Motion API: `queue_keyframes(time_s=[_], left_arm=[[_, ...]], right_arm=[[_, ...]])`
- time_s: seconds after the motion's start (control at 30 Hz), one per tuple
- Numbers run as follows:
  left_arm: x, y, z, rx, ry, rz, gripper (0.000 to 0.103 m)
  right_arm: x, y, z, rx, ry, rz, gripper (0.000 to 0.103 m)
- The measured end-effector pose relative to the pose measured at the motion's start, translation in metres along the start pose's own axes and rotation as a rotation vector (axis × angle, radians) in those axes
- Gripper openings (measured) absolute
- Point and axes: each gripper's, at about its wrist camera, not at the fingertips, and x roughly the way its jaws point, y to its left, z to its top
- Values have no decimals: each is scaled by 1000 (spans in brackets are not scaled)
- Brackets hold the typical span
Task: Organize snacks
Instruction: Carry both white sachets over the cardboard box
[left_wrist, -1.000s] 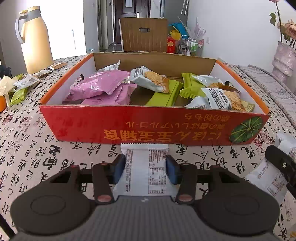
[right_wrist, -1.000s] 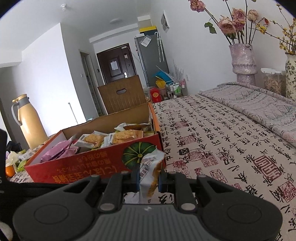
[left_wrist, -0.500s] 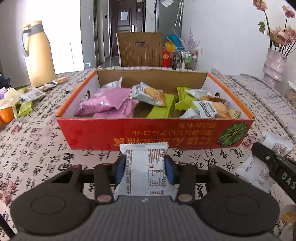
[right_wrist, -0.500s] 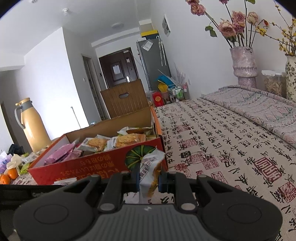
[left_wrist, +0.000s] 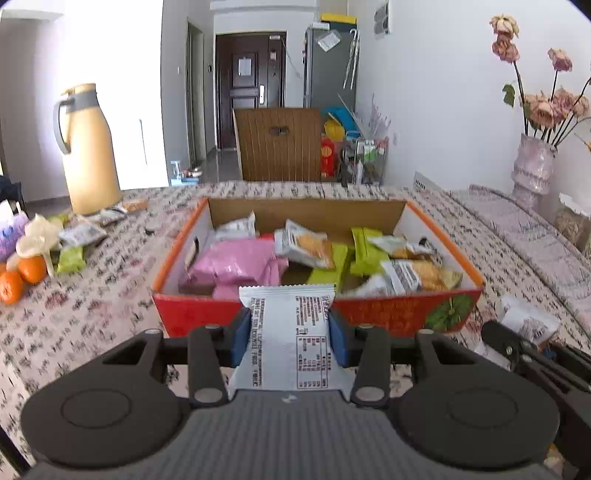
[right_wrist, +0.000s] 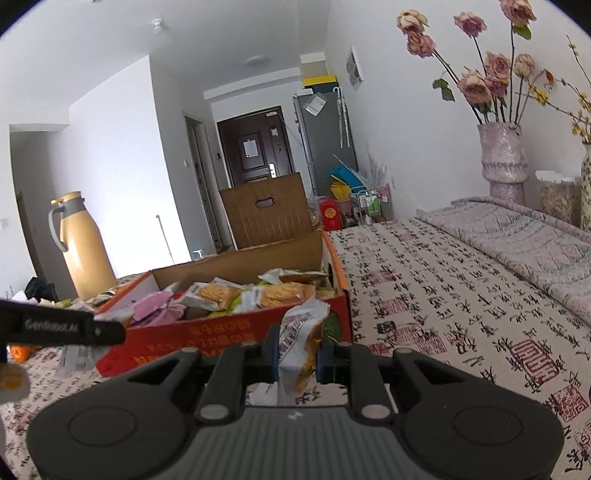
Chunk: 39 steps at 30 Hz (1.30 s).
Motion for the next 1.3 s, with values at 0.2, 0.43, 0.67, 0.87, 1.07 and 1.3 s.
queue_keyframes(time_s=[0.2, 0.43, 0.67, 0.87, 1.07, 1.3], left_arm=[[-4, 5, 19, 10, -45, 10, 45], [1, 10, 37, 16, -71, 9, 45], [16, 19, 52, -5, -88, 26, 45], [36, 29, 62, -28, -93, 47, 45], [60, 39, 61, -61, -111, 55, 45], [84, 46, 48, -46, -130, 62, 45]], right_arm=[[-6, 18, 16, -37, -35, 30, 17], [4, 37, 35, -70, -57, 46, 17], [22, 51, 55, -86, -81, 52, 17], [46, 60, 73, -83, -91, 44, 17], [76, 68, 80, -76, -89, 24, 17], [111, 61, 64, -62, -81, 38, 17]])
